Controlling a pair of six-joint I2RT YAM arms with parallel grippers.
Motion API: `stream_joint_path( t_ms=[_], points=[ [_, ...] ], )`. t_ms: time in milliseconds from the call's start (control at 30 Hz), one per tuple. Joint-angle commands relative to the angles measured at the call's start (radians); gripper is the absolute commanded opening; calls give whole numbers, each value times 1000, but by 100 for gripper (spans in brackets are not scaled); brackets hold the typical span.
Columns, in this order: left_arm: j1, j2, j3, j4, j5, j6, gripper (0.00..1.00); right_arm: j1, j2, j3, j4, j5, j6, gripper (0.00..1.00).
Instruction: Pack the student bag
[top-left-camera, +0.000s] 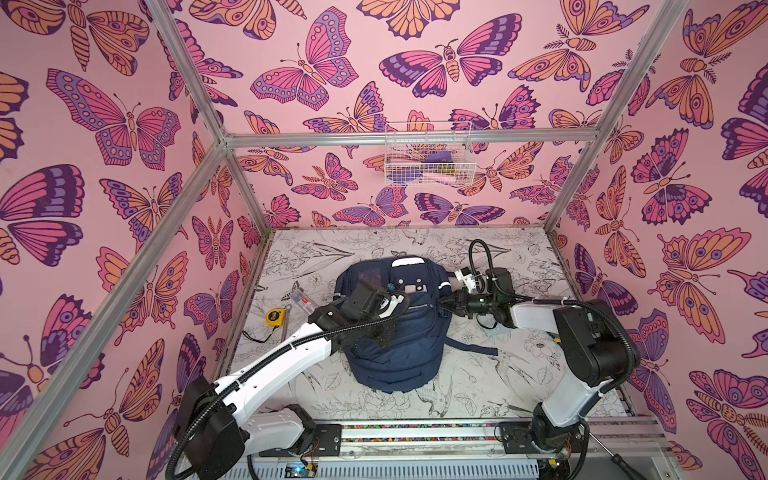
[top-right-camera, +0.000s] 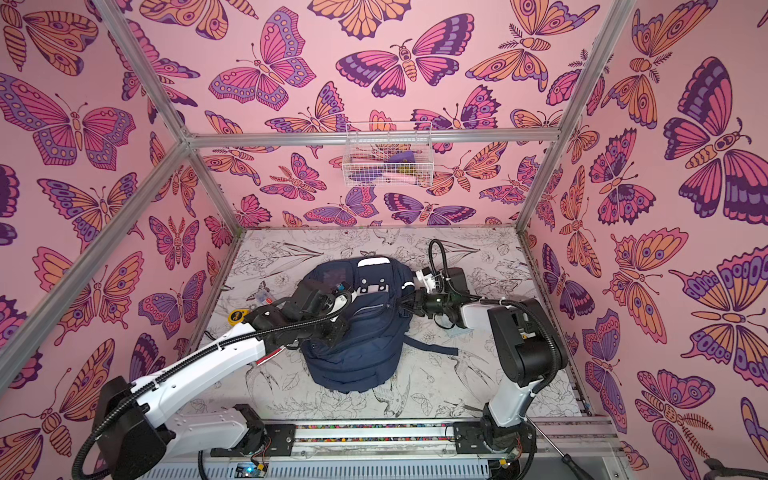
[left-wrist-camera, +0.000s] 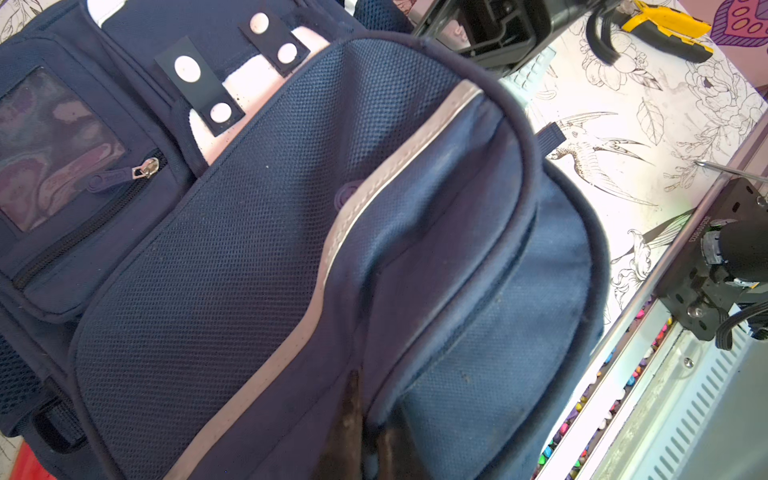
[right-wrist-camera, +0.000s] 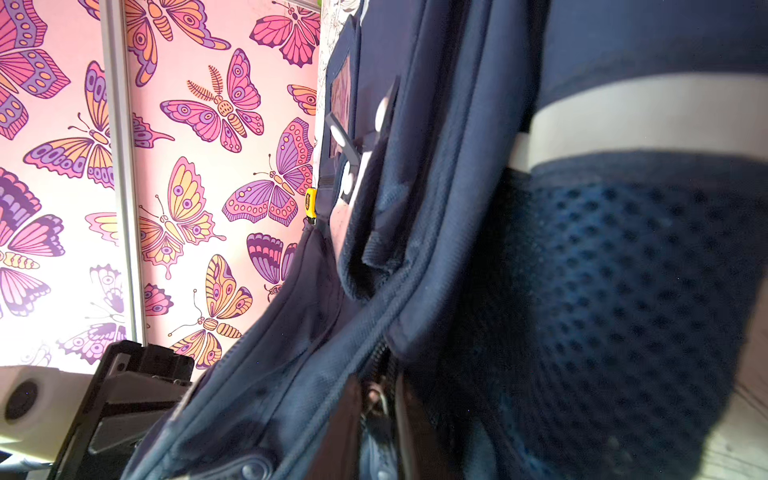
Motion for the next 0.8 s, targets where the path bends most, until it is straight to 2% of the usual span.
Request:
stream_joint_path(
  t_ms=[0,167,467,533,633,767],
  points=[
    [12,-33,7,76,12,-10,0,9,-42,-31,0,-33,13,22],
    [11,-31,7,75,16,-9,0,9,-76,-79,51,-52,45,18],
    [12,-31,7,75,14,-10,0,9,-94,-59,-13,-39,16,0],
    [12,-31,7,73,10,-10,0,9,-110,-55,-42,-30,3,0],
    [12,-26,9,72,7,-13,0,12,-175,-28,-233,51,-93,0],
    [12,-6,16,64,10,-22,0,37,-318,51,-622,294,-301,0]
  ],
)
